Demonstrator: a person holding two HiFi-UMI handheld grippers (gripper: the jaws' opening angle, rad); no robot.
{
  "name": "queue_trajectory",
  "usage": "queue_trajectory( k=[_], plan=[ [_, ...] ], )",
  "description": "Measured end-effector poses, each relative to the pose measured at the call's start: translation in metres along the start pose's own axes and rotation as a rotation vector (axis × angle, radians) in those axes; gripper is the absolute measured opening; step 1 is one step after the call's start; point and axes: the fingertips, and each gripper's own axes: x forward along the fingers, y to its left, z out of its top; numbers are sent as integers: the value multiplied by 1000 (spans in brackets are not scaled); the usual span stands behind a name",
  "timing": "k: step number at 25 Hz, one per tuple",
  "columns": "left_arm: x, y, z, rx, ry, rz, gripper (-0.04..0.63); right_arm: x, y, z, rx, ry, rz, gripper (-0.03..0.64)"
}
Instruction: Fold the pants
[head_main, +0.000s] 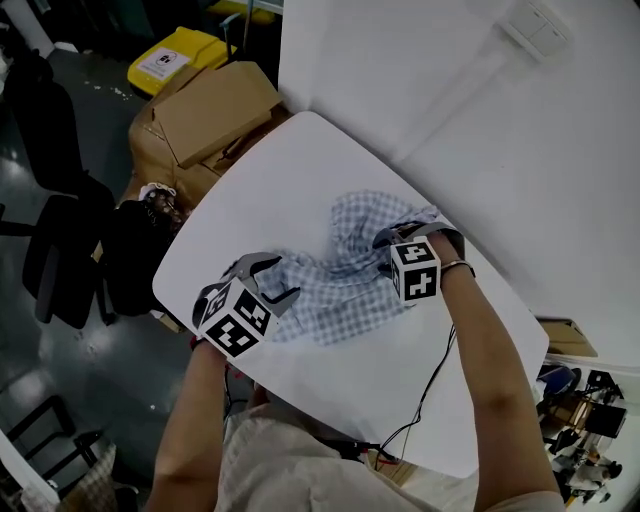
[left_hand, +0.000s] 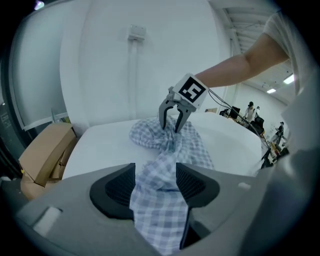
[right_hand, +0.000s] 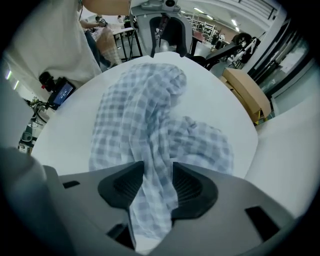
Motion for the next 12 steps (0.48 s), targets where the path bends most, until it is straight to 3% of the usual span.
queue_trajectory(
  k=[3, 7, 10, 12],
  plan=[
    [-1, 1, -12, -32, 12, -2, 241, 11, 1, -1, -15, 14, 50, 176],
    [-18, 14, -42, -98, 39, 37, 241, 14, 5, 0, -6, 20, 96, 54],
    [-32, 30, -62, -120, 68, 77, 241, -7, 7, -2, 44, -15, 79, 40],
    [-34, 36, -66, -89, 90, 77, 241, -28, 7, -7, 57, -36, 34, 38]
  ],
)
